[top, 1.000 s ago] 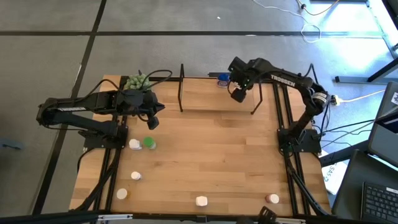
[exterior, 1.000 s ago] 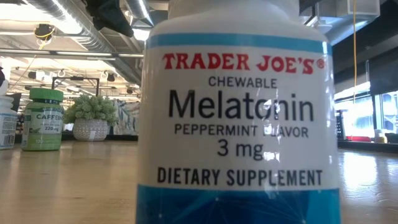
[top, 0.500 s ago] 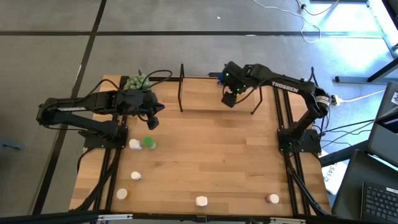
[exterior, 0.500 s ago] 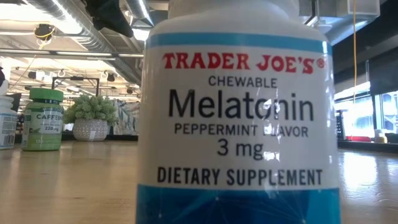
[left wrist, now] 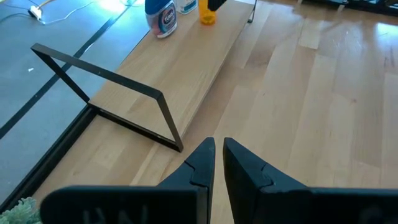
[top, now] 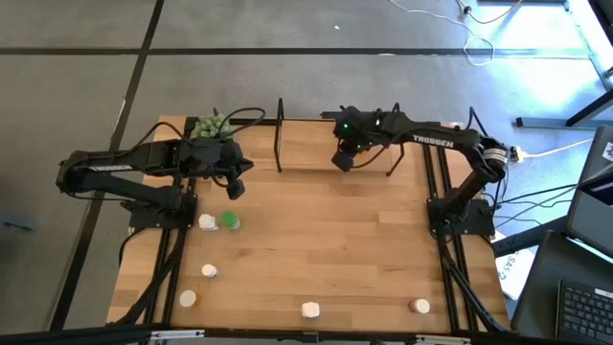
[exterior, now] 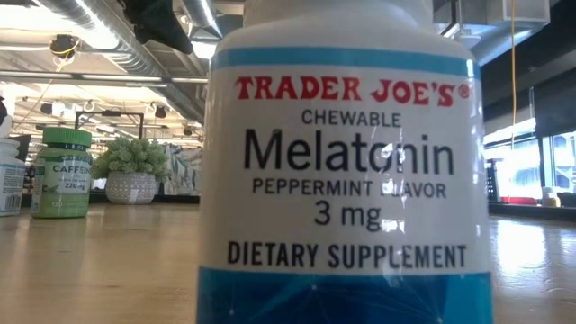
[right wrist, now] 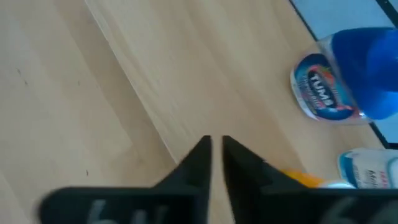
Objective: Pick and place medicine bottles onto shelf by color
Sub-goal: Put the top orange pill bottle on the shelf, then put the pink pill bottle on the shelf
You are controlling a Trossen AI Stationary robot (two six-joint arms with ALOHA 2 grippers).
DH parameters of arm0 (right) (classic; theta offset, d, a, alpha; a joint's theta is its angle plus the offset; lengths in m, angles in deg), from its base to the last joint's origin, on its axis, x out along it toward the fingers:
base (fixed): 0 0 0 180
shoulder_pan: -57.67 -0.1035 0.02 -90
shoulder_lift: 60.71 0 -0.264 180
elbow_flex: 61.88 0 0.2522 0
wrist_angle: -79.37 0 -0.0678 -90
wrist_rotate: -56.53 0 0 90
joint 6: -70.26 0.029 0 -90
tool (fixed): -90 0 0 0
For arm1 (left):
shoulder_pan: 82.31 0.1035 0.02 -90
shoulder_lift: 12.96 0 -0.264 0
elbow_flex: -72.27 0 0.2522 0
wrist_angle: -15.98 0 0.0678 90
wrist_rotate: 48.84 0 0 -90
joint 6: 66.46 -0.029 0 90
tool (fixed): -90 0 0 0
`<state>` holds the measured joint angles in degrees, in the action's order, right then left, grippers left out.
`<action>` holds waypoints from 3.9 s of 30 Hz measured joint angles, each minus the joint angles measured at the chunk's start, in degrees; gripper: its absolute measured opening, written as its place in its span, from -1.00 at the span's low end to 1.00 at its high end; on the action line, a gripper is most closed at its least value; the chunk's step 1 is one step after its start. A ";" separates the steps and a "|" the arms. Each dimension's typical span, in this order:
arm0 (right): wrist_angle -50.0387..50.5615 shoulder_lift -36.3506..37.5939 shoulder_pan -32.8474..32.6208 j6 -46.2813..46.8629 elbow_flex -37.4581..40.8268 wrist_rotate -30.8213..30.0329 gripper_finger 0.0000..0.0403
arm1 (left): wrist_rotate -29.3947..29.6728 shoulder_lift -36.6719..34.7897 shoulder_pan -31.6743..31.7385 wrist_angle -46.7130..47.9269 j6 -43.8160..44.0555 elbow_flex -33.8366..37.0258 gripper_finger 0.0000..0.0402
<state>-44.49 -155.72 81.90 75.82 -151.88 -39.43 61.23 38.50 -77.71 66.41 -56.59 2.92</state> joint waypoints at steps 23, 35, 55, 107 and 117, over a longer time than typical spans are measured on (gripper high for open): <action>-15.00 -1.06 1.66 -4.54 15.12 -8.15 -0.99 | 0.03 0.00 0.00 -0.28 0.02 0.00 -0.86; -12.90 -1.06 1.87 -4.40 15.55 -10.74 -0.99 | 0.02 0.00 0.00 -0.29 0.03 0.00 -0.86; -17.21 -1.06 1.92 -3.21 15.55 -13.25 -1.00 | 0.02 0.00 0.00 -0.28 0.02 0.00 -0.86; -15.78 -1.55 2.28 -2.88 14.81 -21.66 -1.00 | 0.02 0.00 0.00 -0.28 0.04 0.00 -0.86; -12.36 -1.68 2.02 -2.65 14.81 -22.35 -1.00 | 0.00 0.00 0.00 -0.28 0.09 0.00 -0.86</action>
<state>-56.85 -157.39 83.92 73.17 -137.07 -61.78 61.23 38.50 -77.71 66.12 -56.51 2.92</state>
